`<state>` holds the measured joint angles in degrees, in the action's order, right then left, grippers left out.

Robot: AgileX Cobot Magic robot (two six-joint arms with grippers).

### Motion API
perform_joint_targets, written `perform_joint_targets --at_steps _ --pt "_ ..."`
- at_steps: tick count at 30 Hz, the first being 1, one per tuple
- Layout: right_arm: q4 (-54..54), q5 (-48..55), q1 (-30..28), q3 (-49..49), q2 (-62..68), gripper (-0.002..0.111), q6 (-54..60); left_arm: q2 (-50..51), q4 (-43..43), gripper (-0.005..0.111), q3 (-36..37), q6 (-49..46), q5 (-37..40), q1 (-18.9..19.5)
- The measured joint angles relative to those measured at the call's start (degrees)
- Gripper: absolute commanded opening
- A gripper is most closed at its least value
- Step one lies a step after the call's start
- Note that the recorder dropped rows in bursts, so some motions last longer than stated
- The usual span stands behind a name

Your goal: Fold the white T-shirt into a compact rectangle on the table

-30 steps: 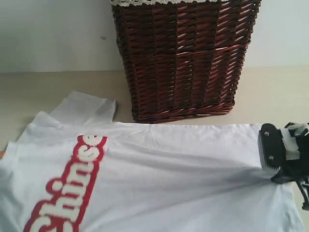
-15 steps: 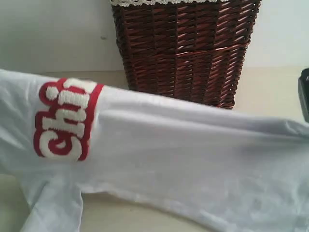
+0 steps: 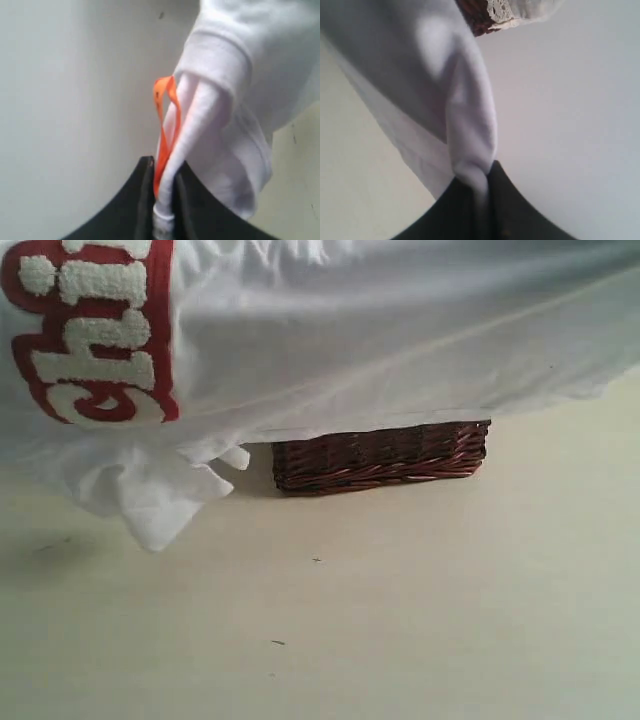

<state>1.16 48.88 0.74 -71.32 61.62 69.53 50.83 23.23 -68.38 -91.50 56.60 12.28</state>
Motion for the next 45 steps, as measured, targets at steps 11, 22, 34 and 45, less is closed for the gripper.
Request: perform_joint_targets --at_steps 11,22,34,45 --pt "10.04 19.86 0.0 -0.02 -10.33 0.0 -1.61 -14.1 -0.12 0.0 0.0 0.0 10.21 0.0" --pt "12.61 21.37 0.0 5.88 -22.65 0.0 -6.59 -22.66 -1.47 0.0 0.0 16.29 14.24 0.0" --pt "12.59 21.7 0.0 28.65 -33.75 0.0 -7.12 -25.56 -2.21 0.0 11.3 32.51 14.38 0.0" --pt "5.98 20.14 0.0 36.34 -34.43 0.0 -7.12 -25.46 -2.29 0.0 25.54 30.42 14.38 0.0"
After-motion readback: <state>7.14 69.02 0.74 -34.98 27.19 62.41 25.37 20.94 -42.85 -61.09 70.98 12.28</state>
